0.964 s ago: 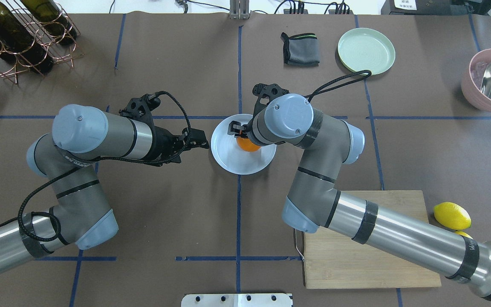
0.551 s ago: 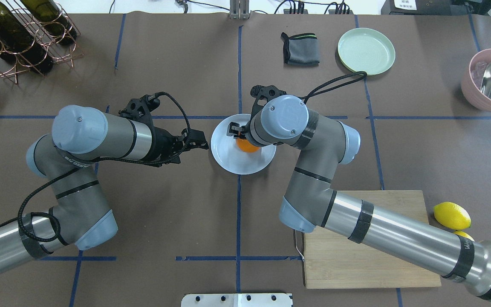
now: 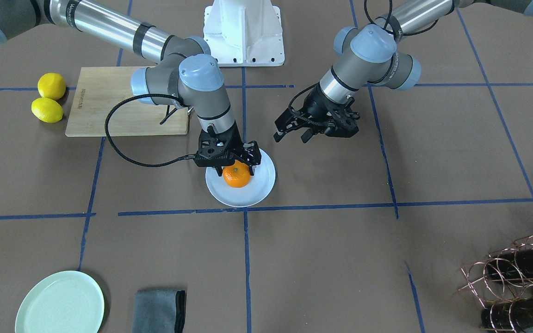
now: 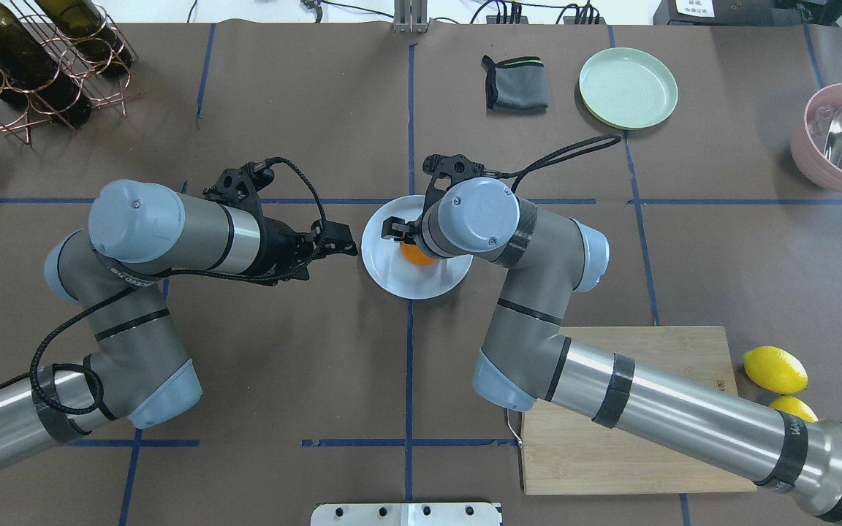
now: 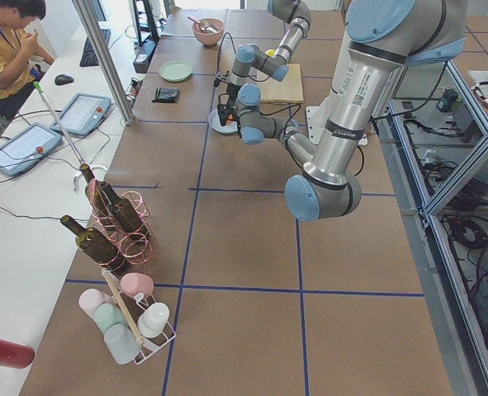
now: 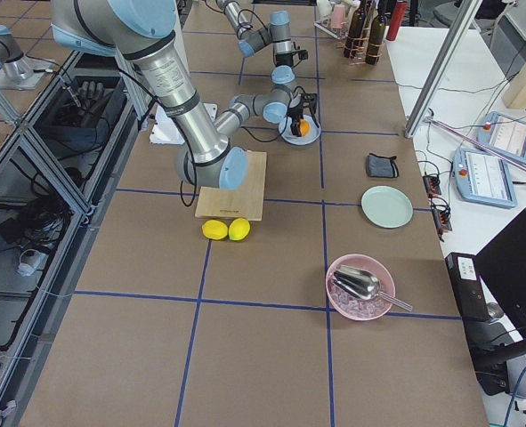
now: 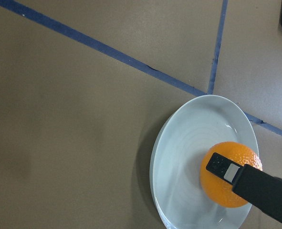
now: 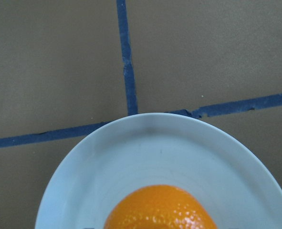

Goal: Pick orange to plate

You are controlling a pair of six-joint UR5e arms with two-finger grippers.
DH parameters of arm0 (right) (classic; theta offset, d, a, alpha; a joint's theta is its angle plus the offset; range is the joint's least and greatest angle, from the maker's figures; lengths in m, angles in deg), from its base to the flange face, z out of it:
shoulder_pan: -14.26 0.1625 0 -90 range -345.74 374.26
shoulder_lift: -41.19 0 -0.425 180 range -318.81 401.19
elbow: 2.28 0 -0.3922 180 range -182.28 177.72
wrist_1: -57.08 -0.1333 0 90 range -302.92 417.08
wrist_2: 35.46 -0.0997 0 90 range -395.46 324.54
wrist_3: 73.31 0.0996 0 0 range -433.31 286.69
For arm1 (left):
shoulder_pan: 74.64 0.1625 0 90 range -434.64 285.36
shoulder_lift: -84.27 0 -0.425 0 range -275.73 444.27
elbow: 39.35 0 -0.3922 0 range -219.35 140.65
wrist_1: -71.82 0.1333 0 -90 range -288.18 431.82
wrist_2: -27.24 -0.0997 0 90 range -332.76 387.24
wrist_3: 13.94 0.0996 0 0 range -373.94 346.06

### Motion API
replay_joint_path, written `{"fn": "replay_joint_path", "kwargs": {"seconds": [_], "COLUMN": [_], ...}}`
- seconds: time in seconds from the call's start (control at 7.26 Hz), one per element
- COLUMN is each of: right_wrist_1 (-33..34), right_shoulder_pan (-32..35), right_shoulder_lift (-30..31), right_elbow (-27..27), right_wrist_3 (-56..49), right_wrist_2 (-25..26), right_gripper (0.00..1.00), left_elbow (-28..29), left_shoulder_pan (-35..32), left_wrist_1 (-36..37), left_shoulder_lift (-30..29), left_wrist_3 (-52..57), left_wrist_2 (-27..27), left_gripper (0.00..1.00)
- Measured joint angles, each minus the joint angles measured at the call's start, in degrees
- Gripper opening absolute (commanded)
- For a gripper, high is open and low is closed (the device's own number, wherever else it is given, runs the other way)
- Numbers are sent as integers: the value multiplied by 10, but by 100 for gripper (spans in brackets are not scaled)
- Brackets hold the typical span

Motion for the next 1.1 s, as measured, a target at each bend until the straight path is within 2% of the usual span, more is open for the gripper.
{"fn": "replay_joint_path", "kwargs": {"seconds": [0.55, 0.83, 1.1], "right_wrist_1": [2, 5, 5], "right_shoulder_pan": [4, 28, 93], "right_shoulder_lift": [5, 54, 155], "right_elbow": [23, 100, 213], "right_wrist_3": [-1, -1, -8], "right_wrist_2": [-5, -39, -130], "right_gripper": [100, 100, 100], "left_elbow": [-9, -17, -19], "left_shoulder_pan": [-2, -2, -5], "left_wrist_1": [-1, -1, 0], "left_shoulder_lift": [11, 24, 38], "left_wrist_3": [2, 4, 28], "left_wrist_2": [1, 2, 3], "left_gripper": [100, 100, 100]}}
